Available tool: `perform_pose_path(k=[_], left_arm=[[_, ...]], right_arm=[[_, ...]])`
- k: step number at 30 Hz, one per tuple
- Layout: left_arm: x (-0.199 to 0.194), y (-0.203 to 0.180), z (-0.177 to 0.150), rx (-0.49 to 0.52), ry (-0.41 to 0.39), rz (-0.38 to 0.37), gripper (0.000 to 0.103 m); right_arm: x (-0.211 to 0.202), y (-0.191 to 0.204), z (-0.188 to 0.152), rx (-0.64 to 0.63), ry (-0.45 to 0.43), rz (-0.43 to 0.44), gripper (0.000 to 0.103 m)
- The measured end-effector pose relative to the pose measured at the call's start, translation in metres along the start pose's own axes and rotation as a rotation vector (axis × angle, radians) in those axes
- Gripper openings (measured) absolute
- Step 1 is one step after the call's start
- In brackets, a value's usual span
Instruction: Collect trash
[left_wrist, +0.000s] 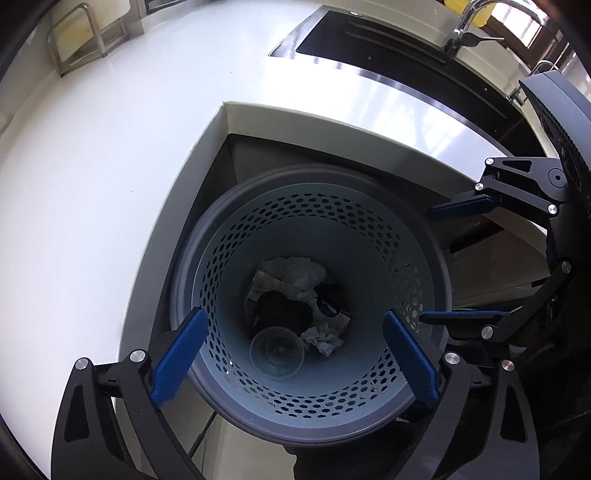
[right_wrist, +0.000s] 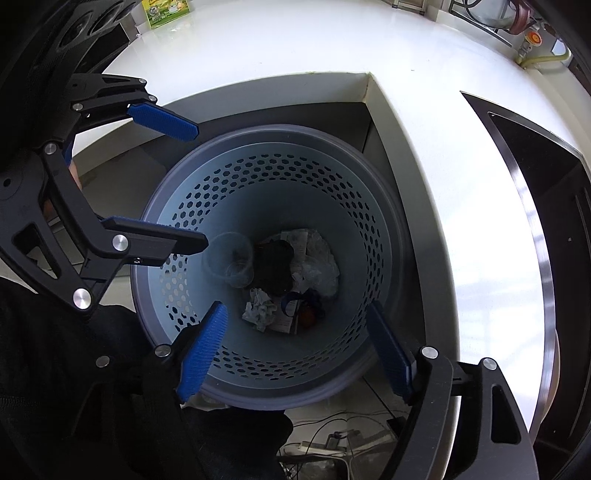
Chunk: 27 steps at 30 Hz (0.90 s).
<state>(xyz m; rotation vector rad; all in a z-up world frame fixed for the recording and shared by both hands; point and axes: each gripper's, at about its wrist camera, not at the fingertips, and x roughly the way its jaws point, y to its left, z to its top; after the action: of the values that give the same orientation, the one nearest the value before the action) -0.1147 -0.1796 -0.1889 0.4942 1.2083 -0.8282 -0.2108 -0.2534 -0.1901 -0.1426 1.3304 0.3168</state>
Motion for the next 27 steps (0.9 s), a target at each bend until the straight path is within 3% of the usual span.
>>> perform_pose_path(k=[7, 27], left_arm=[[-0.015, 0.002, 0.004, -0.004, -0.032, 0.047, 0.096], [-0.034, 0.012, 0.0, -0.082, -0.068, 0.073, 0.096]], right_arm=[[-0.014, -0.002, 0.006, 0.007, -0.03, 0.007, 0.092], [-0.025, 0.004, 0.006, 0.027, -0.053, 0.04, 0.093]])
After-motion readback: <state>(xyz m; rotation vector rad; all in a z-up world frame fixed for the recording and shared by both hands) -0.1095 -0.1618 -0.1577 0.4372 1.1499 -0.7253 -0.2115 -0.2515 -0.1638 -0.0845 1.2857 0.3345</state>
